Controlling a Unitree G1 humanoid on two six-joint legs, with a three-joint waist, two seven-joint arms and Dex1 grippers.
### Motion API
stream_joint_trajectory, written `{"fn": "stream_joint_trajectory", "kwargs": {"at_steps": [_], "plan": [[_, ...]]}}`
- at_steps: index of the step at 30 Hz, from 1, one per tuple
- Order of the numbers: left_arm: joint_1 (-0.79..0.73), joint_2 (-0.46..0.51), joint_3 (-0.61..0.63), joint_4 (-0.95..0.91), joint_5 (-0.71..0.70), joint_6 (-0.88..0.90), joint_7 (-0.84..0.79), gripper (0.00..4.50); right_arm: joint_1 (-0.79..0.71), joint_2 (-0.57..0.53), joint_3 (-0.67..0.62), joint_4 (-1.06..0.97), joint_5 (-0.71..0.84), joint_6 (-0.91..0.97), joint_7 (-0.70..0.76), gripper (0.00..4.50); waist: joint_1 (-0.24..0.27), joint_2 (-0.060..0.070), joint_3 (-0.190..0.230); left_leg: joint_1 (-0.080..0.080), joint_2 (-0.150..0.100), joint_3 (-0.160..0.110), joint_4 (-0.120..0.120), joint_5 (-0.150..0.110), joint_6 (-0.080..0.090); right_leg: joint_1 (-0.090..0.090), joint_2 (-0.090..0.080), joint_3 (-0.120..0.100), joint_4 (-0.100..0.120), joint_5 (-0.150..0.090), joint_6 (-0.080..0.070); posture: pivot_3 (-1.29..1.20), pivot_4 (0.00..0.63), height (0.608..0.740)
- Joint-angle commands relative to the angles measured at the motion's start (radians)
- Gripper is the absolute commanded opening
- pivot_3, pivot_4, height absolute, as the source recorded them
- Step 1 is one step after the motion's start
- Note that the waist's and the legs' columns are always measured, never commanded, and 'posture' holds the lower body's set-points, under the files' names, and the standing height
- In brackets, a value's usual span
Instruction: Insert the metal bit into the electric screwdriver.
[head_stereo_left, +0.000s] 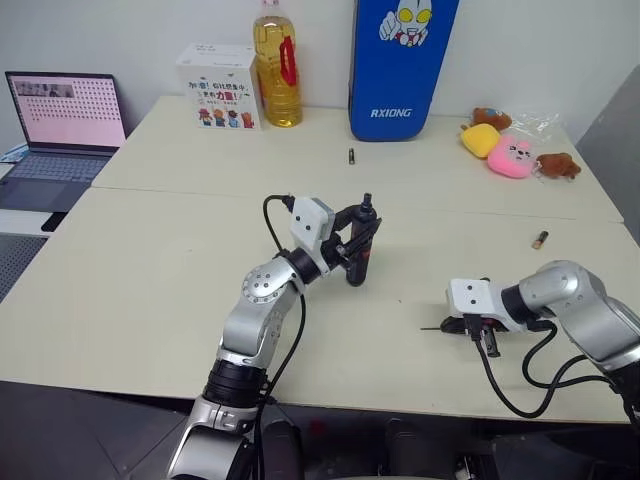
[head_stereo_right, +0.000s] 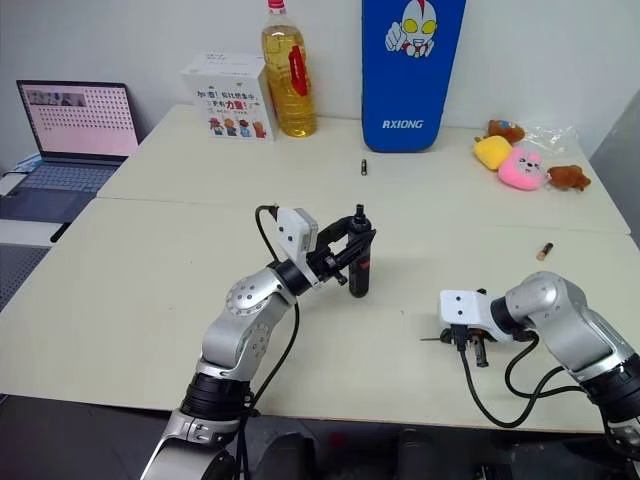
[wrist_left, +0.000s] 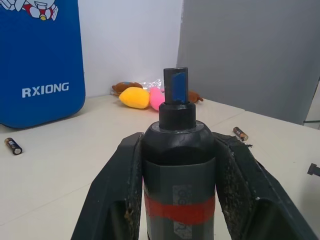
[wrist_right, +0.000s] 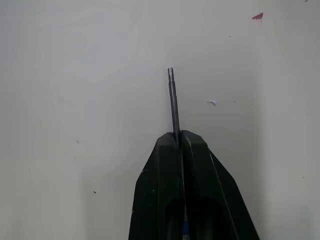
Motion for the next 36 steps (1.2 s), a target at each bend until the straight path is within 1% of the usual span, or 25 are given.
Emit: {"fn": "stream_joint_trajectory", "kwargs": {"at_steps": [1,2,4,6,8,11,14,17,21,28,36], "plan": [[-0.022,0.003,0.021,-0.049,-0.013,-0.014,0.011,1.67,-0.071,0.050,-0.180,-0.090,0.188,0.236,-0.030,0.02,0.002,0.001,0.001,0.000,0.000,0.000,0.000,0.000,0.000,-0.001,0.000,0.000,0.000,0.000,0.000,0.00,0.150,0.740],[-0.023,0.004,0.026,-0.047,-0.014,-0.014,0.014,1.67,-0.103,0.077,-0.224,-0.105,0.240,0.309,-0.053,0.02,-0.004,0.001,0.001,0.000,0.000,0.000,0.000,0.000,0.000,-0.001,0.000,0.000,0.000,0.000,0.000,0.00,0.150,0.740],[-0.024,0.007,0.035,-0.041,-0.012,-0.018,0.019,1.67,-0.205,0.189,-0.362,-0.121,0.344,0.477,-0.173,0.02,-0.009,0.003,0.002,-0.001,0.000,0.001,0.000,0.000,0.000,-0.003,0.000,0.001,0.002,0.000,0.000,0.00,0.150,0.740],[-0.019,0.011,0.037,-0.037,-0.010,-0.019,0.023,1.67,-0.332,0.351,-0.523,-0.139,0.393,0.642,-0.374,0.02,-0.010,0.004,0.002,-0.001,0.001,0.000,-0.001,0.000,0.000,-0.004,0.001,0.001,0.004,0.000,0.000,0.00,0.150,0.740],[-0.016,0.013,0.036,-0.036,-0.009,-0.017,0.025,1.67,-0.413,0.477,-0.622,-0.168,0.400,0.745,-0.532,0.02,-0.006,0.004,0.002,-0.003,0.001,0.000,-0.001,0.000,0.000,-0.006,0.001,0.001,0.003,0.000,-0.001,0.00,0.150,0.740],[-0.027,0.010,0.035,-0.033,-0.014,-0.009,0.027,1.67,-0.487,0.653,-0.706,-0.240,0.398,0.816,-0.719,0.02,0.001,0.005,0.001,-0.009,0.001,0.000,-0.001,0.000,0.000,-0.012,0.001,0.001,0.004,0.000,-0.001,0.00,0.150,0.740],[-0.063,0.005,0.038,-0.025,-0.025,-0.004,0.026,1.67,-0.514,0.731,-0.716,-0.281,0.400,0.808,-0.821,0.02,0.004,0.005,0.001,-0.012,0.001,0.001,0.000,0.000,0.000,-0.015,0.001,0.000,0.004,0.000,-0.001,0.00,0.150,0.740],[-0.126,-0.007,0.038,-0.013,-0.033,-0.002,0.024,1.67,-0.535,0.761,-0.724,-0.279,0.410,0.782,-0.889,0.02,0.005,0.005,0.001,-0.016,0.001,0.000,0.001,0.000,0.000,-0.019,0.000,0.000,0.005,0.000,-0.001,0.00,0.150,0.740],[-0.195,-0.024,0.040,0.017,-0.036,-0.014,0.019,1.67,-0.555,0.773,-0.731,-0.273,0.433,0.765,-0.942,0.02,0.007,0.006,0.001,-0.017,0.000,0.000,0.000,0.000,0.000,-0.019,0.001,0.000,0.004,0.000,-0.001,0.00,0.150,0.740],[-0.194,-0.046,0.009,0.083,-0.006,-0.064,0.001,1.67,-0.569,0.789,-0.737,-0.280,0.492,0.751,-0.996,0.02,-0.002,0.006,0.002,-0.017,0.000,0.000,-0.001,0.000,0.000,-0.019,0.001,0.000,0.004,0.000,-0.001,0.00,0.150,0.740],[-0.170,-0.062,-0.009,0.107,0.005,-0.094,-0.013,1.67,-0.572,0.742,-0.722,-0.258,0.559,0.748,-0.996,0.02,-0.006,0.006,0.002,-0.018,0.000,0.000,-0.001,0.000,0.000,-0.020,0.001,0.000,0.003,0.000,-0.001,0.00,0.150,0.740]]}}
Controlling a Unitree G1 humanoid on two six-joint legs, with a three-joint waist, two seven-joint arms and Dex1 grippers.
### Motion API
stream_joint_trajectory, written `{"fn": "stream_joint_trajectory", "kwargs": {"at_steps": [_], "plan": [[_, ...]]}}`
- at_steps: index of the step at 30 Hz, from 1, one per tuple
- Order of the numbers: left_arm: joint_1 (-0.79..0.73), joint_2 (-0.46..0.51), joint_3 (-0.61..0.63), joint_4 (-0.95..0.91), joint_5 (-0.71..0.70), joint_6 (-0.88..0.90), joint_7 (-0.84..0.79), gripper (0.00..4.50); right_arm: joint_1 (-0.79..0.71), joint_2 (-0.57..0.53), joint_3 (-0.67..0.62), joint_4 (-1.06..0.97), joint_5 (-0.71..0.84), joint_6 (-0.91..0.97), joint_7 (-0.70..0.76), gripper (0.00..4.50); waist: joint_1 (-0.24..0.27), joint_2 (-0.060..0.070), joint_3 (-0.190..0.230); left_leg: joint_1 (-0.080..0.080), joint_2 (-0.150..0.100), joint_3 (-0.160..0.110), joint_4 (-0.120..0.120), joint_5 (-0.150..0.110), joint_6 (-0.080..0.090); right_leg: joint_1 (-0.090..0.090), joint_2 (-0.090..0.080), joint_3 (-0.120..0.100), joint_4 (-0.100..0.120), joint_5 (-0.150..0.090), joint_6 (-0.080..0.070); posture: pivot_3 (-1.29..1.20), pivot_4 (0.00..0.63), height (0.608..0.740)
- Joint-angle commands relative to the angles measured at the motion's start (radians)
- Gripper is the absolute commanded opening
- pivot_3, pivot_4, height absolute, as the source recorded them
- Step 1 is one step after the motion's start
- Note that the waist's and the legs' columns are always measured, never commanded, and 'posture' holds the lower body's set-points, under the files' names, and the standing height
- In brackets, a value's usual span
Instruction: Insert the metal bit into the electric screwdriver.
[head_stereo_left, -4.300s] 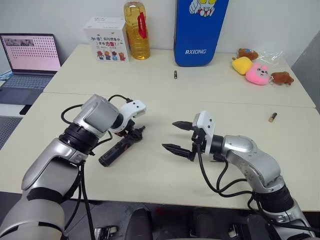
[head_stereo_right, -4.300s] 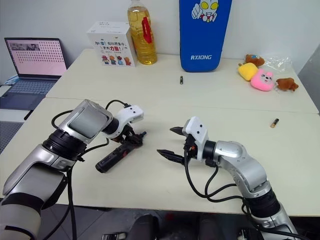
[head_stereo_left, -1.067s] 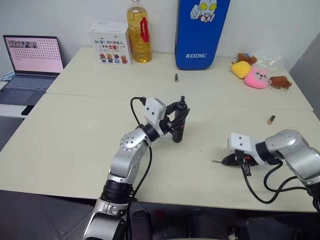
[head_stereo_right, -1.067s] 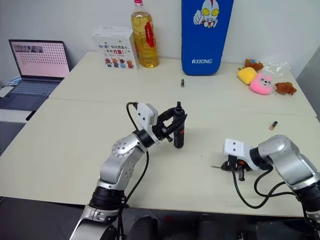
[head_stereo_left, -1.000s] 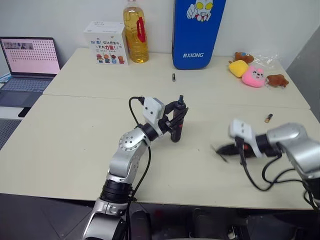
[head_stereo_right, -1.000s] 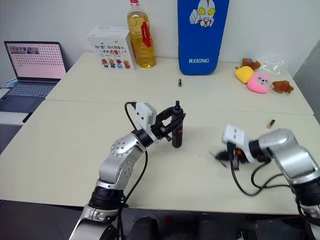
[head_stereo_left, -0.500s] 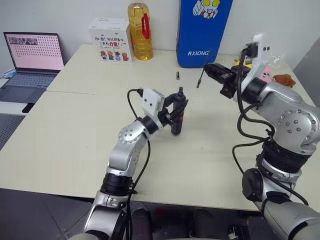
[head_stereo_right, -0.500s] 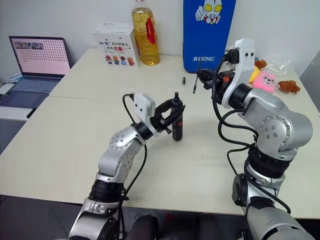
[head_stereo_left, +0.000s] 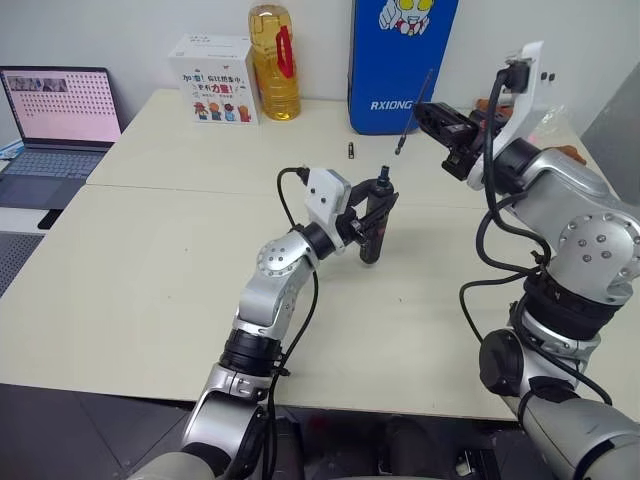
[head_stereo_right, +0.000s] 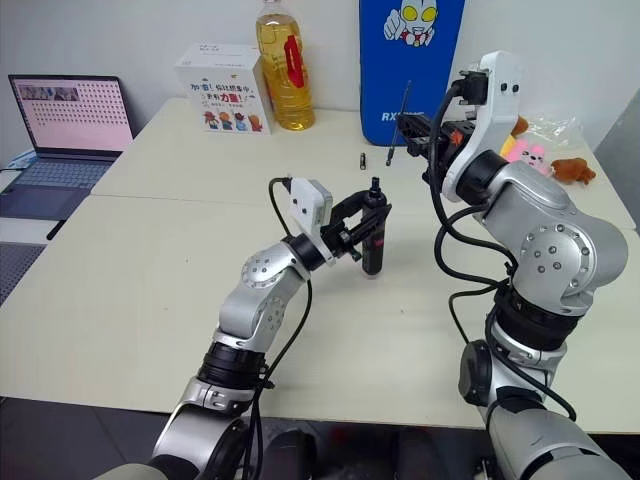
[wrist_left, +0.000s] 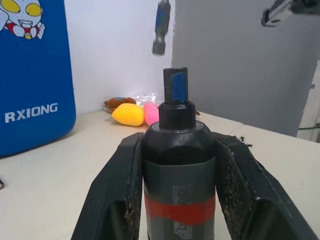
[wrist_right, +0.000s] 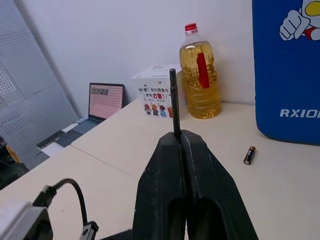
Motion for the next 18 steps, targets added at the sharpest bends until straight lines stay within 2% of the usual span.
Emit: {"fn": "stream_joint_trajectory", "kwargs": {"at_steps": [1,18], "plan": [[-0.005,-0.014,-0.012,-0.043,0.003,-0.046,-0.009,1.67,-0.028,-0.033,-0.006,-0.012,0.049,-0.017,0.006,0.02,0.000,0.000,0.000,0.000,0.000,0.000,0.000,0.000,0.000,0.000,0.000,0.000,0.000,0.000,0.000,0.00,0.150,0.740],[0.007,-0.033,-0.027,-0.017,0.056,-0.072,0.038,1.67,-0.043,-0.072,0.024,-0.016,0.156,0.021,-0.056,0.02,0.000,0.000,0.000,0.000,0.000,0.000,0.000,0.000,0.000,0.000,0.000,0.000,0.000,0.000,0.000,0.00,0.150,0.740]]}}
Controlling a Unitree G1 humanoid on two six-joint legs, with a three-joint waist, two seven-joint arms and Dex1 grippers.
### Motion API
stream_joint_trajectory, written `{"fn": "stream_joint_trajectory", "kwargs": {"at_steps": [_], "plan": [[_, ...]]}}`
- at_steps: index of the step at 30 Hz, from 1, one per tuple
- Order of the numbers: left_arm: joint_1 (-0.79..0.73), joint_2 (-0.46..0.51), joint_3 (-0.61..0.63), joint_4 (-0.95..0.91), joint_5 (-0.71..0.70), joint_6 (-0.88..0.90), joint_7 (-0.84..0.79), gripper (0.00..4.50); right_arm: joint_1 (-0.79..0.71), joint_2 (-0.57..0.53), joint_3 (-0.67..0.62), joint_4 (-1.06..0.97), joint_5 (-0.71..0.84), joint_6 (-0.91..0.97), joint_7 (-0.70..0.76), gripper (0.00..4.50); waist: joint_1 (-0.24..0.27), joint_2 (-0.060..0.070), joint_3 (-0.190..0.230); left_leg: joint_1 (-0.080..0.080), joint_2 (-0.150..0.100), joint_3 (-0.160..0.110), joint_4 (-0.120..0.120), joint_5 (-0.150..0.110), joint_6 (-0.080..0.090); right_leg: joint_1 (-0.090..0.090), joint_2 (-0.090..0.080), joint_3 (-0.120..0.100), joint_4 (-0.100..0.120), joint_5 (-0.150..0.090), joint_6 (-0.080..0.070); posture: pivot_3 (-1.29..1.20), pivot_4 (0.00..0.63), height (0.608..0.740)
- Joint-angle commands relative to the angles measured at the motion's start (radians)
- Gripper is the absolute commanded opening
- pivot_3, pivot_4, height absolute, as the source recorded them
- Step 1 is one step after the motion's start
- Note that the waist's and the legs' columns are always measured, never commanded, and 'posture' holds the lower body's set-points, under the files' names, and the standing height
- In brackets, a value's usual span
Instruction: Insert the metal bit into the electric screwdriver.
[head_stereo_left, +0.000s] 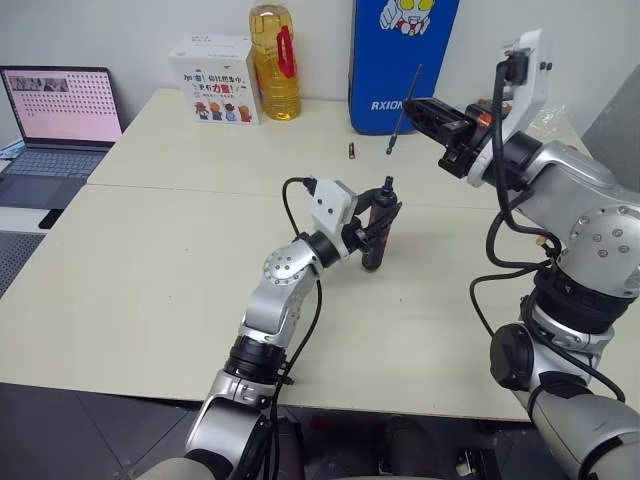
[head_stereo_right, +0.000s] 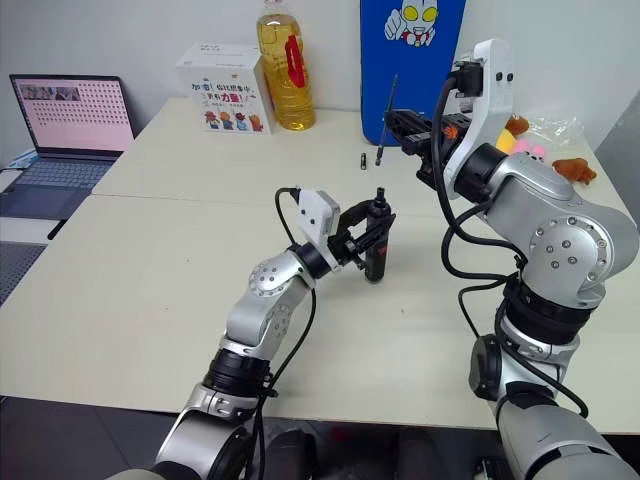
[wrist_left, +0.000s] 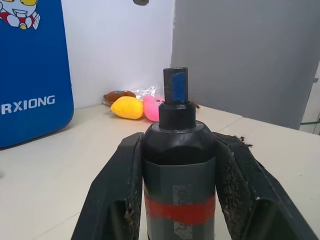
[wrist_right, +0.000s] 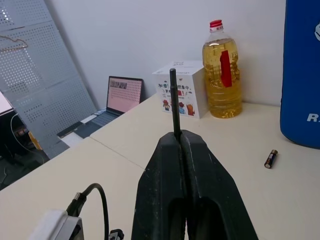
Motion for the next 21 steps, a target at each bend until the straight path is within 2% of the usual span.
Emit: {"fn": "stream_joint_trajectory", "kwargs": {"at_steps": [1,21], "plan": [[-0.024,-0.016,0.000,-0.018,0.011,-0.042,0.016,1.67,-0.017,-0.021,-0.003,-0.045,0.039,0.004,-0.013,0.02,0.000,0.000,0.000,0.000,0.000,0.000,0.000,0.000,0.000,0.000,0.000,0.000,0.000,0.000,0.000,0.00,0.150,0.740],[-0.025,-0.025,0.006,0.009,0.023,-0.038,0.051,1.67,0.018,-0.031,0.003,-0.101,0.103,0.067,-0.093,0.02,0.000,0.000,0.000,0.000,0.000,0.000,0.000,0.000,0.000,0.000,0.000,0.000,0.000,0.000,0.000,0.00,0.150,0.740]]}}
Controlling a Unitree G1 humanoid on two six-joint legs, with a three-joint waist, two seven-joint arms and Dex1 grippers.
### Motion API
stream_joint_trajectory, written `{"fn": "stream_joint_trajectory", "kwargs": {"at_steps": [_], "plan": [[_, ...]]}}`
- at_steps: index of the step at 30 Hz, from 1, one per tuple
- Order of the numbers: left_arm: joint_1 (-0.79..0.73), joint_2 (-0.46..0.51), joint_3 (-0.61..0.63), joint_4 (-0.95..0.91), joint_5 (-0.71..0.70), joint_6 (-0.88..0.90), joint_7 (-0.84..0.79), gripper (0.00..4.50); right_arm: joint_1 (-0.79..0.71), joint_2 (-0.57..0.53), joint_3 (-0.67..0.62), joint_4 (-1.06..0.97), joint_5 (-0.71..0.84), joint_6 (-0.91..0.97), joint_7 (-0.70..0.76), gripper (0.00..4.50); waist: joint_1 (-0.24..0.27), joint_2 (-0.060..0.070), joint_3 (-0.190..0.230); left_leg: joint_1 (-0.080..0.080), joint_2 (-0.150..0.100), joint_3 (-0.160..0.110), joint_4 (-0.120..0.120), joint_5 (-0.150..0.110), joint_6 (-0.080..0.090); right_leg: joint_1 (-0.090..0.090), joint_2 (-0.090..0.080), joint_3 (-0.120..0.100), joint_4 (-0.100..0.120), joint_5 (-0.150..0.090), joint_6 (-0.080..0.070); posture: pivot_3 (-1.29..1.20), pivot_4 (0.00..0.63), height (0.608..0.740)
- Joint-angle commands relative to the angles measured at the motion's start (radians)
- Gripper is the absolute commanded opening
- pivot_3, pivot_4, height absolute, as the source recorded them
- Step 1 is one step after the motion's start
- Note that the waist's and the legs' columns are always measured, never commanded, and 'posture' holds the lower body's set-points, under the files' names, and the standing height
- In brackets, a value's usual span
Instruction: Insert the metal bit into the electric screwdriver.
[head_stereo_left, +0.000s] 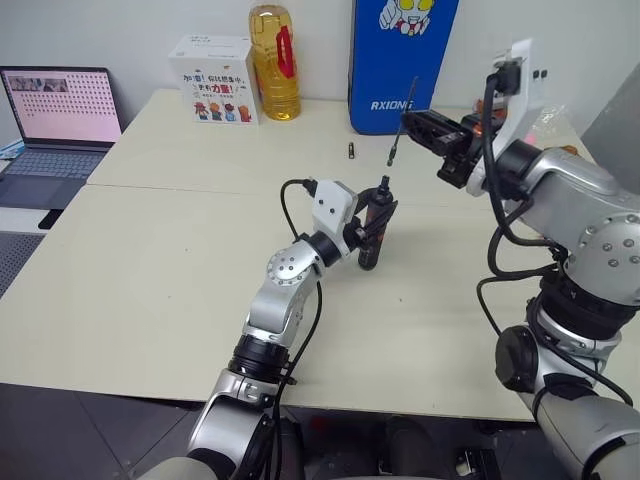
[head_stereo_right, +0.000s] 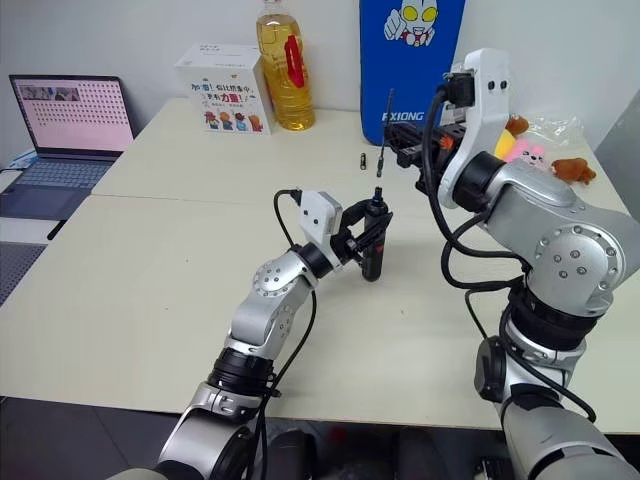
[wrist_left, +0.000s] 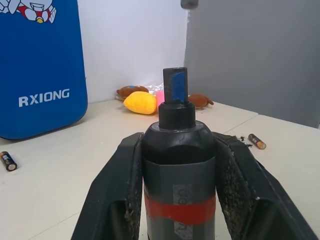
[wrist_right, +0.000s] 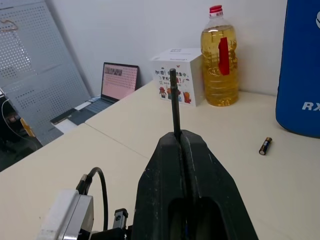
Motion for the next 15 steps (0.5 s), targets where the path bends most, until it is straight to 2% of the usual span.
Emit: {"fn": "stream_joint_trajectory", "kwargs": {"at_steps": [1,15], "plan": [[-0.019,-0.011,0.004,-0.026,0.001,-0.024,0.007,1.67,-0.006,-0.009,-0.006,-0.036,0.025,-0.007,-0.009,0.02,0.000,0.000,0.000,0.000,0.000,0.000,0.000,0.000,0.000,0.000,0.000,0.000,0.000,0.000,0.000,0.00,0.150,0.740],[-0.011,-0.008,-0.003,-0.037,0.005,-0.027,-0.001,1.67,-0.006,-0.001,0.001,-0.014,0.043,-0.030,0.008,0.02,0.000,0.000,0.000,0.000,0.000,0.000,0.000,0.000,0.000,0.000,0.000,0.000,0.000,0.000,0.000,0.00,0.150,0.740]]}}
